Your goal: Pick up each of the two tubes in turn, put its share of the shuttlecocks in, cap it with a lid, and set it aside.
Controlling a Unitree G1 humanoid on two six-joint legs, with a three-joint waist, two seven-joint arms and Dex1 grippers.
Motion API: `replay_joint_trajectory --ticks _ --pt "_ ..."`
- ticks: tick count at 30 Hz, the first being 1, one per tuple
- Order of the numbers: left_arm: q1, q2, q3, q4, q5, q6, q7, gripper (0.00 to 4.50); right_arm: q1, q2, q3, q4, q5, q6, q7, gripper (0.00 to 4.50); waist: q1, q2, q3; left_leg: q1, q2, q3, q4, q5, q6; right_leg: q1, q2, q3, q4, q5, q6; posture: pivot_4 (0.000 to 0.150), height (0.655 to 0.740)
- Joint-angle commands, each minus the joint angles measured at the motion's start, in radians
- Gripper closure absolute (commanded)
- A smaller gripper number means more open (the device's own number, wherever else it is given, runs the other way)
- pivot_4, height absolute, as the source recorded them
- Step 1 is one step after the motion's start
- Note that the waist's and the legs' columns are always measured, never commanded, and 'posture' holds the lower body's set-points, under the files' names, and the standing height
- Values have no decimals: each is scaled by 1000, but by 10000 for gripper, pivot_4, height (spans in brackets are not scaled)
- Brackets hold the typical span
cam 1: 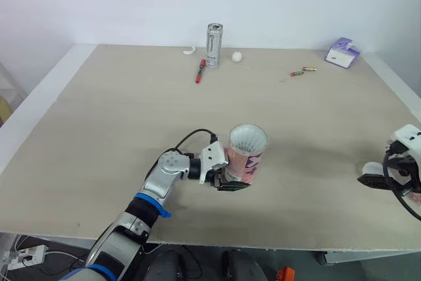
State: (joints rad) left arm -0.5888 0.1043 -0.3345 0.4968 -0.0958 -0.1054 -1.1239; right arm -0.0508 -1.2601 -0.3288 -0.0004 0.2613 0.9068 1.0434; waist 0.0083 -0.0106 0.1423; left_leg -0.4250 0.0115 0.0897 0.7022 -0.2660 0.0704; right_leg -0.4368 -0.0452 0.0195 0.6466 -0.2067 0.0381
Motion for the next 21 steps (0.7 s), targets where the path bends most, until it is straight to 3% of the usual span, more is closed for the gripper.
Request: replay_joint_trajectory --ticks 1,21 --pt "8 8 -16 25 9 0 -19 7894 -12 -10 3 7 -1 -18 -6 172 0 0 0 0 0 0 0 0 0 0 0 0 0 0 0 1500 7400" --pt "17 23 -20 -19 4 40 -21 7894 -147 7 167 168 32 17 46 172 0 0 0 1 1 0 0 0 0 1 2 2 0 0 0 1500 7400"
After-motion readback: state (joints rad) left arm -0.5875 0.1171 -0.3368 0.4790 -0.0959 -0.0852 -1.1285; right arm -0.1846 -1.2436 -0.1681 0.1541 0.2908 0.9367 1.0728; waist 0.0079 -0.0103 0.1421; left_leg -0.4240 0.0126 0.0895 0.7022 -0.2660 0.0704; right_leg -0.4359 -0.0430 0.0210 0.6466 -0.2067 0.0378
